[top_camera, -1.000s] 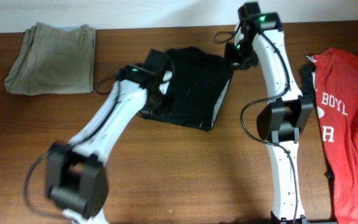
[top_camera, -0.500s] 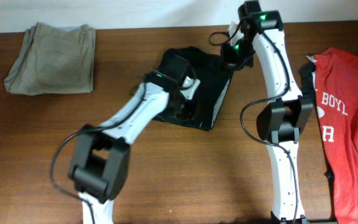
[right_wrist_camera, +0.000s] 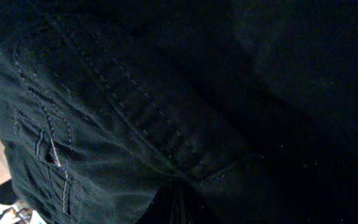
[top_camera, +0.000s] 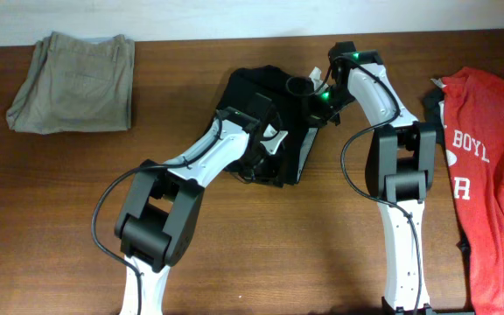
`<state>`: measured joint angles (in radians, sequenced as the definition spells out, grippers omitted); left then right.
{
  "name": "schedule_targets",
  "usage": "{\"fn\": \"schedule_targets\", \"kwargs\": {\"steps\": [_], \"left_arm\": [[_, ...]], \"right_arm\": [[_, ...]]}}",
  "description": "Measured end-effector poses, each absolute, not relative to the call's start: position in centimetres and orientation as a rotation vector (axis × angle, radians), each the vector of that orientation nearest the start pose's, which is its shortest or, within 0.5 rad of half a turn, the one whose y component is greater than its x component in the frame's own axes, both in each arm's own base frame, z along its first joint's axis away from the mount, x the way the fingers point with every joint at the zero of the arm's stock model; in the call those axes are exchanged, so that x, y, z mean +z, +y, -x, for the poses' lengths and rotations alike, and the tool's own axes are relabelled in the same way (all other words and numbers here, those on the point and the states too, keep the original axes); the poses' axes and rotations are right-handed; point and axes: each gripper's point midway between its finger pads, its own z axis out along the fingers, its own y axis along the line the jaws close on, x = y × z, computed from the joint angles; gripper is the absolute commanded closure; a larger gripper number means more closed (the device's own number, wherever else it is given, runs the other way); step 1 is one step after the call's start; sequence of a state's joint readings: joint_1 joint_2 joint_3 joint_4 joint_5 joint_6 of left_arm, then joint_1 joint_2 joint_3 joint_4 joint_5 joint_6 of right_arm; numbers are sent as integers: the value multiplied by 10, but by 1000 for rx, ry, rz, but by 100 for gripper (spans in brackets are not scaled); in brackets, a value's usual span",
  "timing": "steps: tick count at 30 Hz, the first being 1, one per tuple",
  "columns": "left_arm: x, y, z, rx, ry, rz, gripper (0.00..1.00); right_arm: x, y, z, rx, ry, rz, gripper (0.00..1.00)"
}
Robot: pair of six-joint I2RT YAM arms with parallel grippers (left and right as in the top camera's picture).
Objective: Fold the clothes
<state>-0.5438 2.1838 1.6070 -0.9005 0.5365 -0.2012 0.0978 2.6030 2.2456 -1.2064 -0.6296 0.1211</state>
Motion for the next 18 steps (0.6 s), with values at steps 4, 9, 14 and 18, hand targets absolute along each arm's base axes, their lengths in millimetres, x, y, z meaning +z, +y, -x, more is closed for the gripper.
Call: {"fn": "schedule_targets", "kwargs": {"steps": [4,9,14,18], "left_arm": [[17,-297,-321,-855,3105,-570,95],[10,-293,-312,-844,3164,-554,99],[1,-289,-305,-828,3215,-543,99],[10,-281,-303,-776,3206,-602,99]], "right_arm": [[6,149,-487,992,3046,-49,96],[6,146,-488,990,3050,-102,96],[10,138,-493,957,3051,-140,96],[28,97,-507,769,3058,-220,95]]}}
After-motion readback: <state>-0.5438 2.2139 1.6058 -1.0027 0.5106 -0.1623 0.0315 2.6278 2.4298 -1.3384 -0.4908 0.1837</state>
